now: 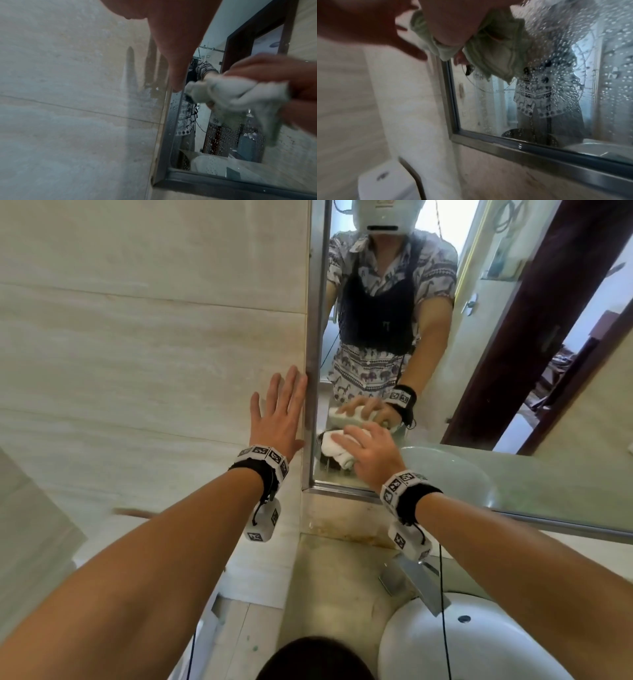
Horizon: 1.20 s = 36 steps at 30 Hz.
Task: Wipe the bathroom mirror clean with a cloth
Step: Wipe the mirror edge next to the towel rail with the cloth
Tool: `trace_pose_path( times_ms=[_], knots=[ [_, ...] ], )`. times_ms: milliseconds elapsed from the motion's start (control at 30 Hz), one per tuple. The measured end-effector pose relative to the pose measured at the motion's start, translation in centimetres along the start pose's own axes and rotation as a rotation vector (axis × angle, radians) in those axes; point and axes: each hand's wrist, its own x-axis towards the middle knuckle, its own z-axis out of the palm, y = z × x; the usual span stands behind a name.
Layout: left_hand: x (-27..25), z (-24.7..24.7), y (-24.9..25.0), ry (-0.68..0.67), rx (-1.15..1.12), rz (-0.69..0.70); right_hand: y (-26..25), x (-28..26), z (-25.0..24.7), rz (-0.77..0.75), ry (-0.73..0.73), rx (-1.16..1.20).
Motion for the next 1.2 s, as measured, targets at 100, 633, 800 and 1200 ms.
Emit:
trace_pose_path(
  times_ms=[100,633,800,1200],
  knots=[
    [-0.7,0.8,0.2,-0.036,-0.010,0.026,1.1,0.7,-2.6,0.228,0.084,0.037],
    [0.8,5.2,0.4,0.015,-0.022,0.082,3.0,-2.4,1.8,0.191,0.018,-0.087],
    [1.1,6.0,0.0,0.064,-0.022,0.095,-0.1,-10.5,6.7,0.136,-0.421,0.009],
    [0.3,4.5,0.7,0.007,-0.032,0.082,-1.0,-5.8,2.8,0.160,-0.136,0.052]
  ],
)
